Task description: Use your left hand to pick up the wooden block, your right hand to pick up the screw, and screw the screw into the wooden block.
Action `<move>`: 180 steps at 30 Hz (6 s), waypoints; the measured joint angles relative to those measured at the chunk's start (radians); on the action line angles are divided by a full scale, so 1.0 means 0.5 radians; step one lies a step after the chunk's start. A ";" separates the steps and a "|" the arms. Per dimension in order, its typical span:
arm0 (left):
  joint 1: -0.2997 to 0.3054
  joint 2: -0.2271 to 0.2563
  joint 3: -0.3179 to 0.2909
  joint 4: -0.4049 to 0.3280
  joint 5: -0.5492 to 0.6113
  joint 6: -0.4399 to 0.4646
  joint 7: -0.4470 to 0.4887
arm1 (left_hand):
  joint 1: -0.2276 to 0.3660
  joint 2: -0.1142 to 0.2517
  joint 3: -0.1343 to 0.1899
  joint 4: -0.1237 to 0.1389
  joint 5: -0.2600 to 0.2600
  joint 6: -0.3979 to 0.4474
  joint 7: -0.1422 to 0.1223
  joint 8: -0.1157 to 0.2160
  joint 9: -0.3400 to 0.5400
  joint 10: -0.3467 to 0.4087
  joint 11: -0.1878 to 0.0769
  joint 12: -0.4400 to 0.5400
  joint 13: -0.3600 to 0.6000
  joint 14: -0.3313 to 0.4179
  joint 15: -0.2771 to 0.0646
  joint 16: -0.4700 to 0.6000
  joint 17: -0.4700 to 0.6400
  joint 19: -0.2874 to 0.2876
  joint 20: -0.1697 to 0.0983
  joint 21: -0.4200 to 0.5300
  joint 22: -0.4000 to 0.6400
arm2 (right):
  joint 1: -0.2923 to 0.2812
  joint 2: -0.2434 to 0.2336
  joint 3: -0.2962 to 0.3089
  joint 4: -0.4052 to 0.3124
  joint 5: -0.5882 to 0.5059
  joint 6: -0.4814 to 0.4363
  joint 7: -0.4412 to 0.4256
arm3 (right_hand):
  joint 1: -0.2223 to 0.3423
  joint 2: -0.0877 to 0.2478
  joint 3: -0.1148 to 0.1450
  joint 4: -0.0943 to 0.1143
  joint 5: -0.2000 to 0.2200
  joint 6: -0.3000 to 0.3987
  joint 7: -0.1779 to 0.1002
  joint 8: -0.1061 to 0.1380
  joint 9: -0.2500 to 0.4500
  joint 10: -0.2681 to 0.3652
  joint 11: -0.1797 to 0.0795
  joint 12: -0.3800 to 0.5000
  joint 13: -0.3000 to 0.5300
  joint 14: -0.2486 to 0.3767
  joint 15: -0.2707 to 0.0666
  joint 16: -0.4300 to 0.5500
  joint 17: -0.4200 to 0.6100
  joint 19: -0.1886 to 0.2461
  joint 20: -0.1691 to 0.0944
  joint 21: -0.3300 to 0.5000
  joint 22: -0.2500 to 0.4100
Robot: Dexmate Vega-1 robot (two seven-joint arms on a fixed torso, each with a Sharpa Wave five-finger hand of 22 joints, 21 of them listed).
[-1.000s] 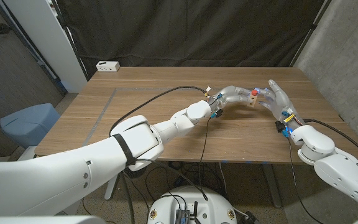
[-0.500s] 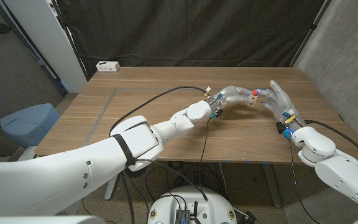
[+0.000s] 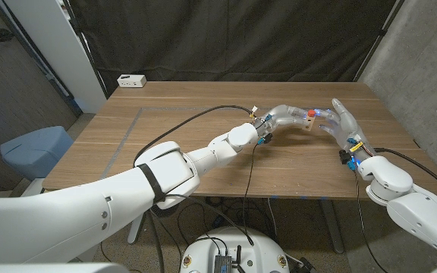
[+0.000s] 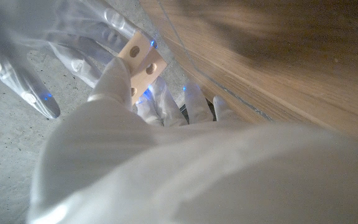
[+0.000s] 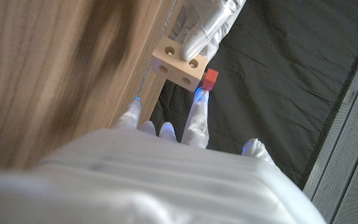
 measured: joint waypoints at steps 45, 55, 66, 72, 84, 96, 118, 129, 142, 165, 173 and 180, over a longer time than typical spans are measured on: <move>-0.022 -0.010 -0.001 0.009 -0.036 0.100 -0.019 | 0.000 0.000 0.000 0.000 0.000 0.000 0.000 0.000 0.000 -0.003 -0.003 -0.001 -0.002 0.000 0.000 0.000 0.000 0.000 0.000 0.000 0.000 | -0.006 -0.015 0.025 -0.005 0.022 -0.019 0.122 | 0.008 0.008 0.000 0.000 0.000 0.203 0.046 0.048 0.006 0.118 -0.047 0.006 0.000 0.057 -0.009 0.000 0.000 0.032 -0.011 0.000 0.000; -0.027 -0.009 0.003 0.011 -0.038 0.102 -0.019 | 0.000 0.000 0.000 0.000 0.000 0.000 0.000 0.000 0.000 -0.002 -0.002 -0.001 -0.002 0.000 0.000 0.000 -0.005 0.000 0.000 0.000 0.000 | -0.019 -0.019 0.035 -0.017 0.014 -0.018 0.089 | 0.008 0.008 0.000 0.000 0.010 0.214 0.035 0.040 0.005 0.143 -0.043 0.006 0.000 0.068 -0.012 0.000 0.000 0.032 -0.011 0.000 0.000; -0.028 -0.009 0.010 0.011 -0.038 0.104 -0.015 | 0.000 0.000 0.000 0.000 -0.002 0.000 0.000 0.000 -0.001 -0.002 -0.002 -0.001 -0.002 0.000 0.000 0.000 0.000 0.000 0.000 0.000 0.000 | -0.045 0.010 0.063 -0.040 -0.027 -0.015 0.020 | 0.021 0.021 0.000 0.000 0.010 0.164 0.023 0.004 0.009 0.188 0.004 0.006 0.000 0.115 -0.008 0.000 -0.010 0.086 -0.015 0.014 0.000; -0.028 -0.009 0.012 0.011 -0.033 0.096 -0.009 | 0.000 0.000 0.000 0.000 -0.006 0.000 0.000 0.000 -0.001 -0.003 -0.003 -0.001 -0.002 0.000 0.000 0.000 -0.002 0.000 0.000 0.000 0.000 | -0.046 0.027 0.066 -0.039 -0.037 -0.014 0.008 | 0.021 0.021 -0.008 -0.008 0.010 0.074 0.013 -0.035 0.011 0.171 0.022 -0.001 0.000 0.114 -0.009 0.000 -0.010 0.122 -0.008 0.015 0.000; -0.017 -0.003 0.014 0.005 -0.010 0.023 0.002 | 0.000 0.000 0.000 0.000 -0.005 0.000 0.000 0.000 0.000 -0.002 -0.002 -0.001 -0.002 0.000 0.000 0.000 -0.005 0.000 0.000 0.000 0.000 | -0.034 0.038 0.064 -0.025 -0.041 -0.013 0.009 | 0.021 0.021 -0.008 -0.008 0.010 -0.136 -0.028 -0.109 0.011 0.076 0.028 -0.032 0.000 0.125 0.002 0.000 -0.010 0.165 0.007 0.015 0.000; 0.008 0.010 0.014 -0.010 0.021 -0.064 0.018 | 0.000 0.000 0.000 0.000 0.000 0.000 0.000 0.000 0.000 -0.002 -0.002 -0.001 -0.002 0.000 0.000 0.000 -0.001 0.000 0.000 0.000 0.000 | -0.020 0.040 0.057 -0.002 -0.048 0.019 0.047 | 0.022 0.020 -0.015 -0.015 0.010 -0.277 -0.061 -0.123 0.011 -0.001 0.035 -0.032 0.000 0.089 0.002 -0.012 -0.004 0.186 0.000 0.015 0.000; 0.032 0.030 -0.007 -0.031 0.064 -0.146 0.023 | 0.000 0.000 0.000 0.000 -0.005 0.000 0.000 0.000 0.000 -0.002 -0.002 -0.001 -0.002 0.011 0.011 0.000 0.000 0.000 0.000 0.000 0.000 | 0.030 0.002 0.027 0.036 -0.021 0.042 0.140 | 0.029 0.012 -0.024 -0.007 0.010 -0.355 -0.091 -0.093 0.010 -0.109 0.021 -0.031 0.000 0.006 0.013 -0.028 0.005 0.059 0.003 -0.018 0.000; 0.032 0.031 -0.013 -0.031 0.068 -0.150 0.018 | 0.000 0.000 0.000 0.000 -0.006 0.000 0.000 0.000 0.000 -0.002 -0.002 -0.001 -0.002 0.011 0.011 0.000 -0.005 0.000 0.000 0.000 0.000 | 0.046 -0.005 0.013 0.038 -0.026 0.048 0.142 | 0.021 0.004 -0.032 0.001 0.010 -0.190 -0.055 -0.039 0.005 -0.089 -0.019 -0.015 0.000 -0.005 0.002 -0.028 0.000 0.038 -0.004 -0.018 0.000; 0.032 0.031 -0.017 -0.031 0.069 -0.142 0.009 | 0.000 0.000 0.000 0.000 0.000 0.000 0.000 0.000 -0.001 -0.002 -0.002 -0.001 -0.002 0.011 0.011 0.000 0.000 0.000 0.000 0.000 0.000 | 0.055 -0.009 0.004 0.039 -0.036 0.051 0.130 | 0.021 0.005 -0.032 0.001 0.010 -0.022 -0.015 0.011 0.005 -0.017 -0.033 0.000 0.000 -0.005 0.002 -0.015 0.000 0.032 0.003 -0.008 0.000; 0.027 0.021 -0.013 -0.024 0.060 -0.108 0.002 | 0.000 0.000 0.000 0.000 0.000 0.000 0.000 0.000 0.000 -0.003 -0.003 -0.001 -0.002 0.011 0.011 0.000 0.000 0.000 0.000 0.000 0.000 | 0.045 -0.006 0.001 0.027 -0.048 0.050 0.092 | 0.021 0.005 -0.040 -0.007 0.010 0.046 0.010 0.018 0.005 0.007 -0.043 0.000 0.000 0.003 -0.006 -0.015 0.000 0.039 -0.004 -0.008 0.000; 0.026 0.021 -0.012 -0.023 0.060 -0.107 0.002 | 0.000 0.000 0.000 0.000 -0.005 0.000 0.000 0.000 0.000 -0.003 -0.003 -0.001 -0.002 0.011 0.011 0.000 0.000 0.000 0.000 0.000 0.000 | 0.039 -0.003 0.001 0.025 -0.048 0.042 0.084 | 0.021 0.005 -0.040 -0.007 0.010 0.046 0.010 0.017 0.005 0.014 -0.036 0.000 0.000 0.003 -0.006 -0.016 0.000 0.039 -0.004 -0.008 0.000; 0.025 0.021 -0.011 -0.021 0.058 -0.107 0.002 | 0.000 0.000 0.000 0.000 -0.006 0.000 0.000 0.000 -0.001 -0.003 -0.003 -0.001 -0.002 0.011 0.011 0.000 0.000 0.000 0.000 0.000 0.000 | 0.038 0.002 0.001 0.024 -0.045 0.032 0.072 | 0.021 0.005 -0.040 -0.007 0.010 0.046 0.010 0.017 0.004 0.014 -0.036 0.000 0.000 0.003 -0.005 -0.016 0.000 0.039 -0.004 -0.008 0.000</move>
